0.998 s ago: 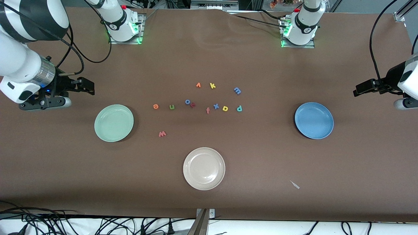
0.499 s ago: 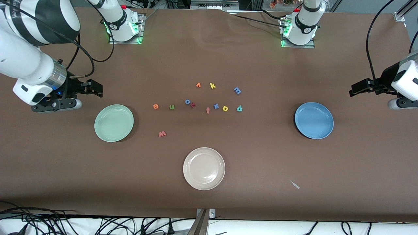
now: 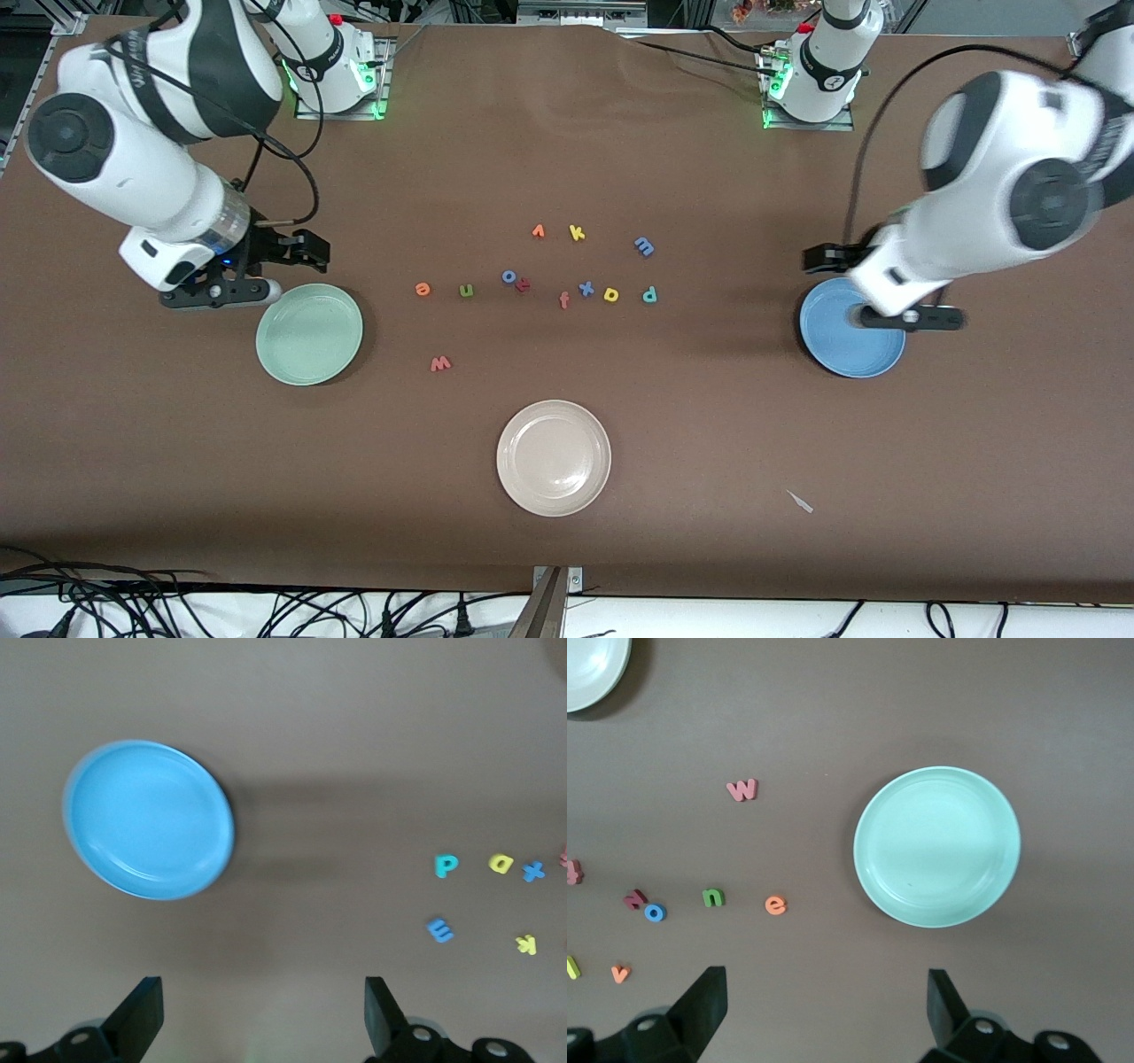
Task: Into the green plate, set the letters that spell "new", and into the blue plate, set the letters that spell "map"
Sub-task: 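Grasp the blue E with the left gripper while the right gripper approaches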
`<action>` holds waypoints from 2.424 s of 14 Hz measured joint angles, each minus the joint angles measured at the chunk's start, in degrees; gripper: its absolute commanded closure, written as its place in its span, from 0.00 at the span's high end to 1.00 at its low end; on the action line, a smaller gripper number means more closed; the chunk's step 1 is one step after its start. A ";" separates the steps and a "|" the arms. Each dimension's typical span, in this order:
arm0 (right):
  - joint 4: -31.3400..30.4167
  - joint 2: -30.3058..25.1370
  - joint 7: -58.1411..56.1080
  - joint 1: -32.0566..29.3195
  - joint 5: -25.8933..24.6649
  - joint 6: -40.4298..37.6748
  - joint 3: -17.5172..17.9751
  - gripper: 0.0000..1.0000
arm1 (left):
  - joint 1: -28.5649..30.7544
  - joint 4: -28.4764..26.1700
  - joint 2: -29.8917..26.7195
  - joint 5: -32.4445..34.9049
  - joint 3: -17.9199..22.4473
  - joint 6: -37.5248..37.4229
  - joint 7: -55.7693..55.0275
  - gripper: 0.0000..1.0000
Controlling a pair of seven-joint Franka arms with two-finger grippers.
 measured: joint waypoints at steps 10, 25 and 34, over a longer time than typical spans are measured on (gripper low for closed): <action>-18.30 -0.43 11.44 0.21 -1.79 21.47 6.56 1.00 | -4.42 -32.21 -6.79 -0.06 -15.23 38.19 -34.95 1.00; -31.94 6.64 18.40 3.60 -4.14 48.02 8.26 1.00 | -5.77 -35.38 10.76 19.76 -21.65 58.80 -76.19 0.88; -34.07 9.96 18.43 4.58 -10.13 54.73 8.26 0.99 | -5.71 -35.15 13.32 23.64 -21.12 57.82 -76.79 0.58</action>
